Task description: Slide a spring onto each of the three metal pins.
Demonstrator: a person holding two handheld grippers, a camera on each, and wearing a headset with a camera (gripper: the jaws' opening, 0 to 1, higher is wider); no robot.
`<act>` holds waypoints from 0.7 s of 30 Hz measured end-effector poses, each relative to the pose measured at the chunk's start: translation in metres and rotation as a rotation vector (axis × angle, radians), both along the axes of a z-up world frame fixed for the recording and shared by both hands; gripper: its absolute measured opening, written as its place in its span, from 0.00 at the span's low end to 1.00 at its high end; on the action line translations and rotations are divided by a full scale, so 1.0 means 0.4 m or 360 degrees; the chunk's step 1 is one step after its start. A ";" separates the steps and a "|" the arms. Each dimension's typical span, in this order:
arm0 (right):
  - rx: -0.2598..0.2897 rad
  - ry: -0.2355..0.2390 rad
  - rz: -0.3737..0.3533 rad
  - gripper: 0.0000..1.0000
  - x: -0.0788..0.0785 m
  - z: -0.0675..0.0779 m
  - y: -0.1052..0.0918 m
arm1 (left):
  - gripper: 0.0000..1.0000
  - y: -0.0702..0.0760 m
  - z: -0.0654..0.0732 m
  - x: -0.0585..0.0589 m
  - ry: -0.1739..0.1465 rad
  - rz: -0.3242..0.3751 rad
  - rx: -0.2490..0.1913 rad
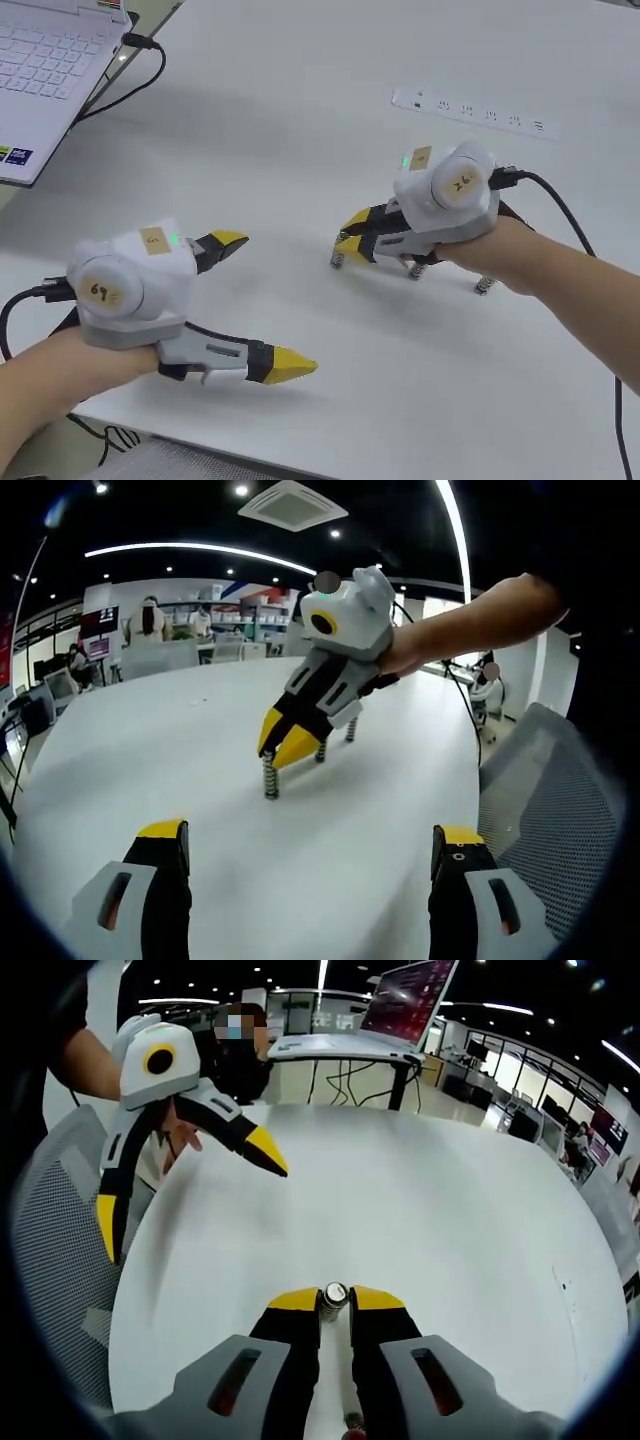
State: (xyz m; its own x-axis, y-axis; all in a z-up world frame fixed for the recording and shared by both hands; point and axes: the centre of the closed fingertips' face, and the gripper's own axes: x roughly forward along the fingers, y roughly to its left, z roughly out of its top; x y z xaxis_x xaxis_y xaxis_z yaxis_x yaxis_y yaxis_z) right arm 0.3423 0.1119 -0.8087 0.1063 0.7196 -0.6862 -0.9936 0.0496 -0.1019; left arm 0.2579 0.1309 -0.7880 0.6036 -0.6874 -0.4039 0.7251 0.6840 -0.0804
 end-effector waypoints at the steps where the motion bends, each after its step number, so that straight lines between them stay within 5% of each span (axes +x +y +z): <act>1: -0.0001 0.0000 -0.0002 0.09 0.000 0.000 0.000 | 0.99 -0.001 0.000 0.000 0.0001 -0.0001 -0.0001; 8: -0.0019 0.0011 -0.0015 0.09 -0.005 -0.001 -0.002 | 0.99 -0.002 0.003 -0.001 -0.0001 -0.0008 0.0006; 21: 0.0075 0.0022 -0.0103 0.17 -0.010 0.041 -0.015 | 0.99 -0.016 0.025 0.014 -0.0025 -0.0024 0.0004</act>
State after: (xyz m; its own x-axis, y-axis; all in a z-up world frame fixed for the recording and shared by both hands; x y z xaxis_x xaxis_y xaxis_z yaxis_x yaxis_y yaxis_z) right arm 0.3384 0.1060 -0.7922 0.1444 0.7432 -0.6533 -0.9894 0.1182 -0.0843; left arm 0.2633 0.1245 -0.7782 0.5996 -0.6955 -0.3959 0.7364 0.6732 -0.0672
